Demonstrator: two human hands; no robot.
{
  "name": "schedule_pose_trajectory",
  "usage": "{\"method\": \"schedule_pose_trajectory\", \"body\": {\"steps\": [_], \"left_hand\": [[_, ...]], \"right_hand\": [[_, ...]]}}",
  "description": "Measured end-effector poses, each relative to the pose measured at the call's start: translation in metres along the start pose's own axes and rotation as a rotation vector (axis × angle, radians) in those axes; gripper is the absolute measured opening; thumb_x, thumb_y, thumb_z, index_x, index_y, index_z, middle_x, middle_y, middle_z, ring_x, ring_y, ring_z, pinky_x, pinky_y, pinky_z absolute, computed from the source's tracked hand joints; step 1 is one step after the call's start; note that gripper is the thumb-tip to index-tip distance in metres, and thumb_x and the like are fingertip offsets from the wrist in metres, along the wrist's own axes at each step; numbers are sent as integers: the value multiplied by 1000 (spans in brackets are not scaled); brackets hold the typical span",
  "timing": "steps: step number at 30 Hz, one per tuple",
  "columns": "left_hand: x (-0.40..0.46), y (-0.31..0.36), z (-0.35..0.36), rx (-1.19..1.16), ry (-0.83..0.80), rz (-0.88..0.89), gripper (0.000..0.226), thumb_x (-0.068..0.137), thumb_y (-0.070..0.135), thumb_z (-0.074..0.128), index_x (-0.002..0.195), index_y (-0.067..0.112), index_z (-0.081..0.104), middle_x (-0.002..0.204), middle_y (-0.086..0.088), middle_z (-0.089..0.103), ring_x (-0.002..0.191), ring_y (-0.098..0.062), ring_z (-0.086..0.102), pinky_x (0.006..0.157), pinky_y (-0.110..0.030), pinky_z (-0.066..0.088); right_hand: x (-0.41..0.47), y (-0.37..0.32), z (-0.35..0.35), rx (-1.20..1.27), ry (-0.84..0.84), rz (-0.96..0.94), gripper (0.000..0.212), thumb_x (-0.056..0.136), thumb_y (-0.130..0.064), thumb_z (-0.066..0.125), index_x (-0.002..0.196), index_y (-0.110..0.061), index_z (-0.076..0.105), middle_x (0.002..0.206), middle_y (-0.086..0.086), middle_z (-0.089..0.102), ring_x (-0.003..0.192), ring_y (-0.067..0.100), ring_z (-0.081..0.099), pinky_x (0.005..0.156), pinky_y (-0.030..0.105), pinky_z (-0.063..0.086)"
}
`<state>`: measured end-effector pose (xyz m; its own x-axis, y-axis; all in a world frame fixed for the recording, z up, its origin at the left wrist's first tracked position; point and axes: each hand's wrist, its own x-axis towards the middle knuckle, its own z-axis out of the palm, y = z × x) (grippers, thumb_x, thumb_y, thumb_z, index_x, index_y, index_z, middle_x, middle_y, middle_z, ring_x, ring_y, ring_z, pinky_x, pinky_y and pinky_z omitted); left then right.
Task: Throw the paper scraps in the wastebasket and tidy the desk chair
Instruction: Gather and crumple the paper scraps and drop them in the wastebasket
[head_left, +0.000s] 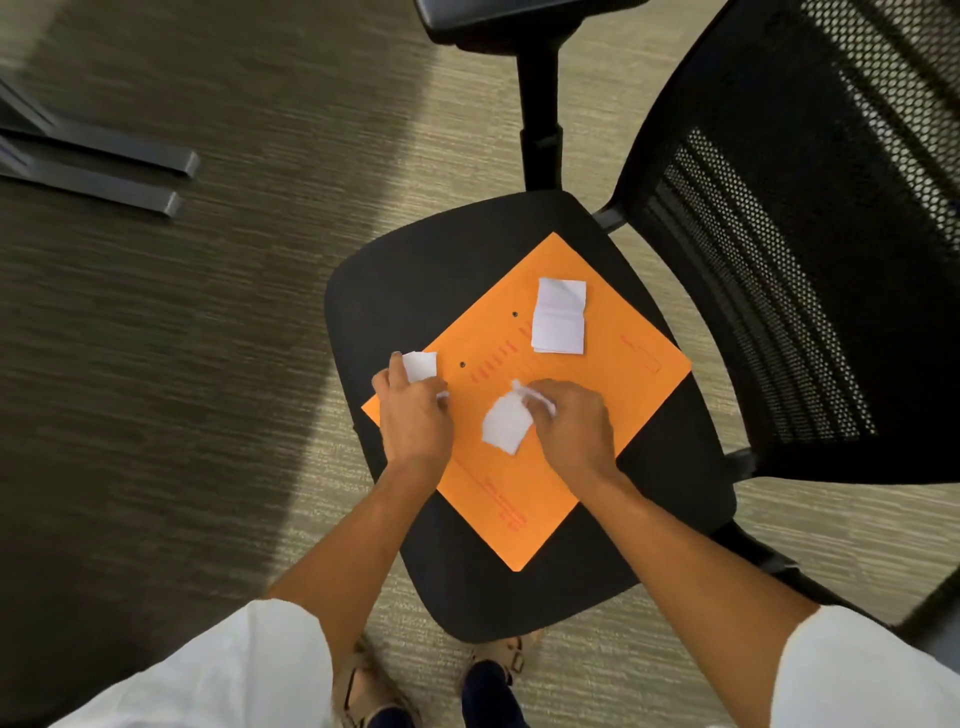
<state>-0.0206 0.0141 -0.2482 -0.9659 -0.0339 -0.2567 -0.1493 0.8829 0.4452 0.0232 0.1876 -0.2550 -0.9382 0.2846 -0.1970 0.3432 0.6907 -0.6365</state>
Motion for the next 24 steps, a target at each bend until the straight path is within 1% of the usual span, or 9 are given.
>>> {"method": "schedule_pose_trajectory", "body": {"steps": [2, 4, 6, 9, 10, 13, 16, 19, 24], "left_hand": [[7, -2, -1, -33, 28, -20, 26, 93, -3, 56, 105, 8, 76, 145, -17, 48, 130, -34, 38, 77, -31, 44], [13, -8, -5, -39, 63, -10, 35, 91, -10, 51, 111, 6, 75, 127, -16, 63, 119, -33, 47, 76, -31, 44], [18, -14, -11, -76, 110, 9, 43, 86, -16, 50, 114, 6, 74, 109, -17, 71, 106, -33, 57, 81, -36, 50], [21, -17, -19, -201, 168, 48, 43, 87, -14, 49, 112, 9, 74, 90, -16, 74, 85, -32, 68, 80, -36, 58], [21, -16, -20, -241, 179, 52, 41, 89, -12, 50, 116, 11, 72, 93, -15, 75, 86, -31, 71, 82, -32, 58], [20, -10, -24, -321, 182, 80, 44, 93, -5, 57, 131, 15, 63, 105, -13, 75, 89, -23, 73, 79, -15, 48], [19, -1, -24, -451, 88, 51, 60, 92, 1, 61, 142, 31, 46, 88, -2, 72, 72, -9, 64, 60, -3, 42], [19, 3, -22, -642, -32, -81, 56, 89, 9, 67, 139, 25, 46, 86, 4, 72, 78, -4, 68, 61, -7, 49], [16, 3, -11, -792, -141, -177, 24, 88, 15, 74, 110, 8, 72, 96, -7, 76, 87, -23, 74, 67, -30, 59]], "right_hand": [[16, -1, -17, 262, 127, 163, 16, 93, -21, 69, 104, -12, 75, 89, 0, 72, 82, 16, 67, 66, 29, 51], [39, -4, -32, 420, 169, 309, 14, 92, -22, 70, 91, -8, 73, 87, 7, 72, 86, 26, 68, 68, 36, 53], [64, -6, -44, 502, 158, 395, 17, 92, -23, 70, 77, -16, 69, 86, 6, 71, 91, 29, 67, 70, 40, 55], [93, -8, -53, 534, 111, 460, 13, 88, -27, 74, 78, -28, 66, 93, -5, 67, 97, 21, 63, 68, 28, 52], [100, -7, -53, 529, 79, 482, 8, 87, -27, 76, 85, -26, 69, 103, -2, 68, 102, 21, 62, 74, 30, 53], [109, -1, -44, 285, -8, 433, 29, 84, -25, 79, 109, -10, 73, 123, 6, 66, 111, 25, 61, 82, 33, 53], [106, 4, -32, -20, -10, 209, 26, 83, -20, 79, 104, -4, 76, 119, 12, 67, 105, 28, 64, 76, 31, 53], [103, 4, -26, -14, 29, 180, 17, 84, -22, 78, 92, -6, 78, 97, 8, 74, 88, 25, 68, 66, 23, 48], [88, 6, -29, 154, 26, 229, 12, 80, -20, 81, 77, -17, 70, 75, -8, 66, 72, 9, 62, 55, 14, 39]]}}
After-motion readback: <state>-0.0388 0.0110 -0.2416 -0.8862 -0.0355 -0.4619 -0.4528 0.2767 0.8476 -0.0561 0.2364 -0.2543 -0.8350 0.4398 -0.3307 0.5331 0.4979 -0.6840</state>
